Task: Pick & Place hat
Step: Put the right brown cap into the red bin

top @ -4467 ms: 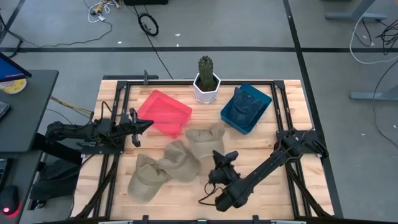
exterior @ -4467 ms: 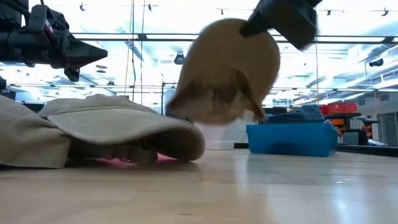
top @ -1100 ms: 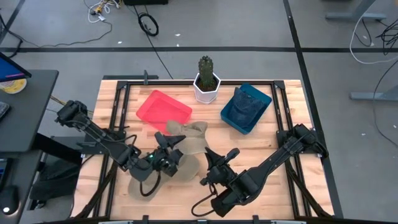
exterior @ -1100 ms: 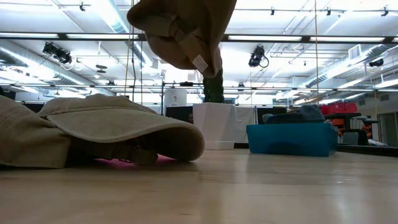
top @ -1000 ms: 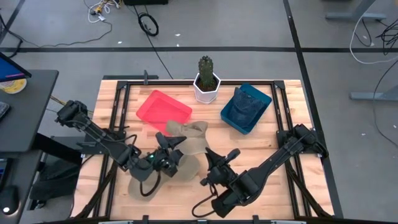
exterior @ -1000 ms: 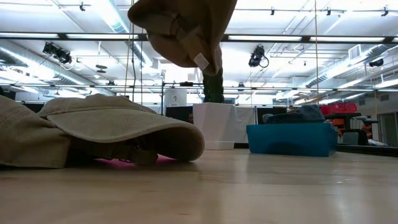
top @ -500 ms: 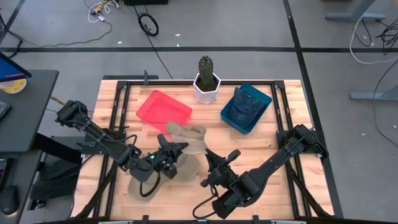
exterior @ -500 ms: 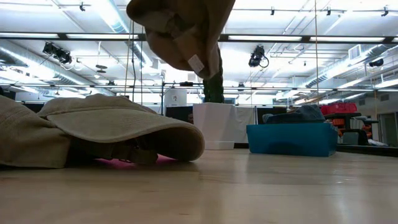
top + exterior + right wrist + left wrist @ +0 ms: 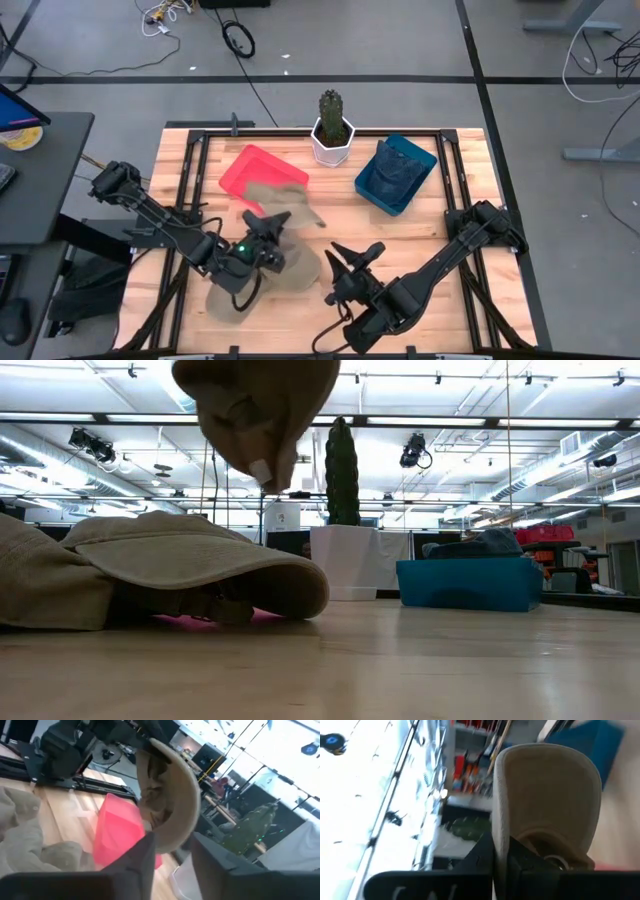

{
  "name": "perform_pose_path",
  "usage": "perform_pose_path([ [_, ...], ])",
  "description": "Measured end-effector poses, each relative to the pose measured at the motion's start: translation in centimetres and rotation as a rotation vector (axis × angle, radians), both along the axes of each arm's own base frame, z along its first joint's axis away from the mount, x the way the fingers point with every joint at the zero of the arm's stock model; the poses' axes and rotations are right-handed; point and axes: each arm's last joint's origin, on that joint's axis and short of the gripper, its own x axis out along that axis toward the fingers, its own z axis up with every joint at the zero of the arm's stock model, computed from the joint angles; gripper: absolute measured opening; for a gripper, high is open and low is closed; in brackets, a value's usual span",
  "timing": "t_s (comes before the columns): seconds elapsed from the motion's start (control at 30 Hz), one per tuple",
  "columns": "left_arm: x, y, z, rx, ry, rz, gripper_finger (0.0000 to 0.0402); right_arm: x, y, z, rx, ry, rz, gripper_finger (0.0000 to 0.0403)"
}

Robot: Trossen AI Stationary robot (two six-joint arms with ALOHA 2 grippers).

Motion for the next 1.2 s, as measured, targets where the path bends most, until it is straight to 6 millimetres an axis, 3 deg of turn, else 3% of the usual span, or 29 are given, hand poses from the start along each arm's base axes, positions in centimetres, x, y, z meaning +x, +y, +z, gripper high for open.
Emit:
perform_pose_path([
  [0.17,0.0,0.7,-0.9,-0.001,-0.002,0.047,0.0011,-0.3,0.0,-0.1,-0.031,0.009,-0.007,0.0181],
  [0.33,0.2,3.0,-3.4,0.049,0.021,0.182,0.0011,-0.7,-0.3,-0.3,0.011,-0.041,-0.022,0.0208],
  [0.57,-0.3,7.0,-6.6,-0.046,-0.008,0.239,0.0011,-1.0,-0.5,-0.4,0.027,-0.058,-0.029,0.0199],
  [0.9,-2.2,12.2,-10.5,-0.049,-0.049,0.444,0.0011,-1.0,-0.6,-0.4,0.023,-0.055,-0.029,0.0177],
  [1.2,-2.2,14.8,-11.5,-0.126,-0.049,0.494,0.0011,-0.9,-0.6,-0.4,0.012,-0.042,-0.03,0.0173],
])
